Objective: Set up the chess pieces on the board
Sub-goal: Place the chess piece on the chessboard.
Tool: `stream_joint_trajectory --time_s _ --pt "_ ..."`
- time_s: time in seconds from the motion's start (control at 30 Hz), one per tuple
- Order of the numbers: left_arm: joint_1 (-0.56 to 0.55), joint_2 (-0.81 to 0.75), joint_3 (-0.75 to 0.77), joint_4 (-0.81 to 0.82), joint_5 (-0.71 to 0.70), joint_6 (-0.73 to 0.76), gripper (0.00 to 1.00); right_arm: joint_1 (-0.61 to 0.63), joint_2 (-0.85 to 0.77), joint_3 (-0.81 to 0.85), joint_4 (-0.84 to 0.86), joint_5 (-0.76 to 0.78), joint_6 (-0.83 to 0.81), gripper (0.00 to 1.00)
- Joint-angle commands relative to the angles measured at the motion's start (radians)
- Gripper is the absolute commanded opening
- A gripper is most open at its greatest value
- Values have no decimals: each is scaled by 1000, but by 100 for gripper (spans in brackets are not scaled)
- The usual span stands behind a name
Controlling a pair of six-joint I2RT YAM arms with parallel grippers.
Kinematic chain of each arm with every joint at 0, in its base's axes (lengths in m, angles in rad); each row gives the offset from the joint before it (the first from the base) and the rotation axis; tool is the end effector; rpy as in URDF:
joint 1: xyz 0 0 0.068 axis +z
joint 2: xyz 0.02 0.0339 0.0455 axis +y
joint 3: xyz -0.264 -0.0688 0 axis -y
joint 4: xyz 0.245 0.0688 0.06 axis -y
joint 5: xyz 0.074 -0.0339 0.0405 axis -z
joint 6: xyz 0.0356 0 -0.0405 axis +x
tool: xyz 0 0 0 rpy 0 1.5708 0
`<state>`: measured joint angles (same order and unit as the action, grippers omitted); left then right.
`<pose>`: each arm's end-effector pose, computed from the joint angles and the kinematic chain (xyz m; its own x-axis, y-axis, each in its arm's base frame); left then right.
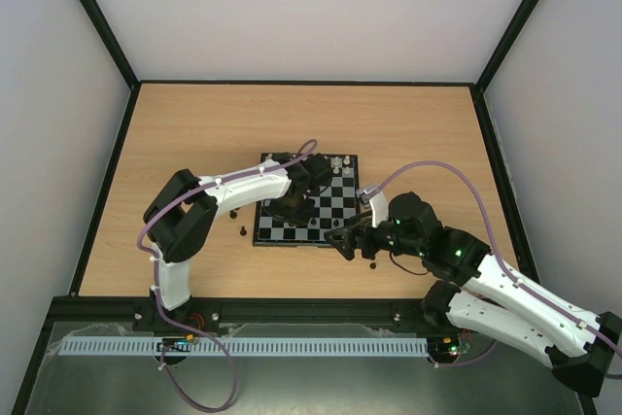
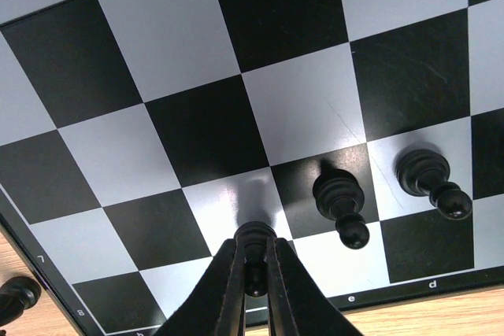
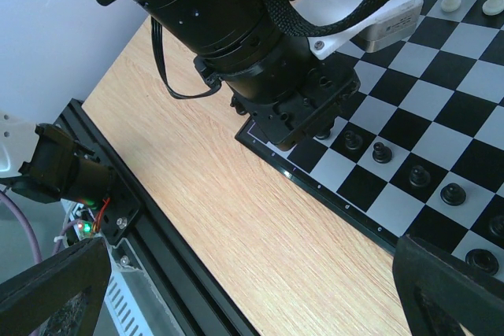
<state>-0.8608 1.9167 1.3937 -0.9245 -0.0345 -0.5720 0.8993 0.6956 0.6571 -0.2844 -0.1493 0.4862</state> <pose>0.2390 -0.2762 0.1827 -0.9527 0.2784 -0.1219 0.2848 0.9578 -0.0378 0.1004 0.1348 0.2986 -0.5773 0.0162 -0.8164 -0.6698 0.5624 0.4849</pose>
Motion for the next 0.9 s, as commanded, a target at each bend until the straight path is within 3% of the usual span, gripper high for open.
stream_joint_trajectory --time_s 0.0,0.67,0.87 --pt "5 9 2 -4 -14 9 4 7 -10 6 -4 -13 -5 99" --pt "34 3 -34 21 -18 18 5 6 -11 3 -3 -15 -3 99" --pt "35 -5 -36 21 0 12 13 6 -12 3 -2 -15 -3 99"
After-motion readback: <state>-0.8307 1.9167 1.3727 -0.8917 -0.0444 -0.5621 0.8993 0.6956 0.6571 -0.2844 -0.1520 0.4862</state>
